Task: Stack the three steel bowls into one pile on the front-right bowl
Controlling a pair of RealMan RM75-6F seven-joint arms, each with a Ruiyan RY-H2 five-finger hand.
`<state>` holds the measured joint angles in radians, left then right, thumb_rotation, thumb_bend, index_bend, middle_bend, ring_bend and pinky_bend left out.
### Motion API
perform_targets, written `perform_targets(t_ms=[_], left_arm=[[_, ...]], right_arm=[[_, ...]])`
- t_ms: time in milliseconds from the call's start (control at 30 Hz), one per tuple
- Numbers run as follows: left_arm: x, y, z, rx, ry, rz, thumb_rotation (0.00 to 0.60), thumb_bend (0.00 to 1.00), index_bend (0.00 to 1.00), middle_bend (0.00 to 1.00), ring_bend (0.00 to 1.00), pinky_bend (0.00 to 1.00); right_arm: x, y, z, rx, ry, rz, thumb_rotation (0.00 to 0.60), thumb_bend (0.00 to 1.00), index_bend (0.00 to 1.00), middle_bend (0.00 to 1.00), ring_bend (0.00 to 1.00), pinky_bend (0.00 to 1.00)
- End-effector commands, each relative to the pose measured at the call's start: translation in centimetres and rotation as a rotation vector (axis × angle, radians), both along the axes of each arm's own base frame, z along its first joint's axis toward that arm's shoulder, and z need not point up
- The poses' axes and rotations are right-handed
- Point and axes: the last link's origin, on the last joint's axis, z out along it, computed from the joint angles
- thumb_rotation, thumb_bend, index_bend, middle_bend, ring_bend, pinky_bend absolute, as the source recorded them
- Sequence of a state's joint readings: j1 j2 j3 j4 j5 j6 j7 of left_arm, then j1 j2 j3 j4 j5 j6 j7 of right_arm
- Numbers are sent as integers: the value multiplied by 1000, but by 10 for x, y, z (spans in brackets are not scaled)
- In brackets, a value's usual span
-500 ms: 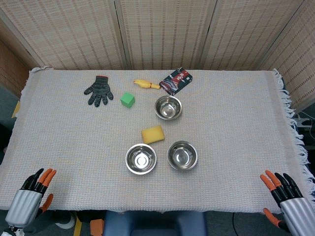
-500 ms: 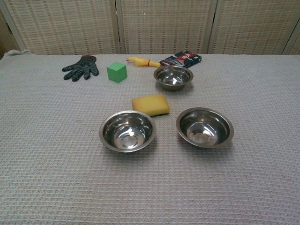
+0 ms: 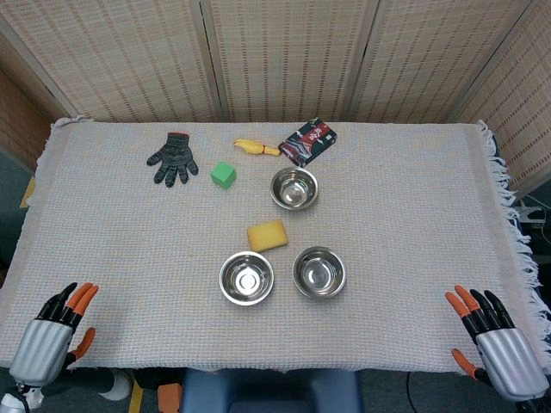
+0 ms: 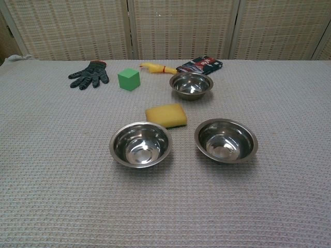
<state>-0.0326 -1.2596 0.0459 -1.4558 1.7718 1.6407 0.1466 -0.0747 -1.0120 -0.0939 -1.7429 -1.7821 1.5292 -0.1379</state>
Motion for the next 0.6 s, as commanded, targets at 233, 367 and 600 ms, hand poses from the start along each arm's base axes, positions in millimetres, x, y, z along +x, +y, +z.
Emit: perform_targets(t_ms=[233, 367, 600], left_arm=[[-8, 27, 10, -41, 25, 107, 600, 415, 23, 86, 52, 233], [-17, 37, 12, -15, 21, 144, 600, 416, 23, 85, 53, 233], [-29, 42, 20, 9, 3, 213, 600, 415, 24, 85, 53, 233]], right_arm=[[26, -128, -52, -17, 87, 72, 600, 169, 35, 0, 0, 0], [44, -190, -83, -29, 71, 116, 600, 169, 110, 0, 0, 0], [81, -287, -146, 16, 70, 119, 600, 170, 179, 0, 0, 0]])
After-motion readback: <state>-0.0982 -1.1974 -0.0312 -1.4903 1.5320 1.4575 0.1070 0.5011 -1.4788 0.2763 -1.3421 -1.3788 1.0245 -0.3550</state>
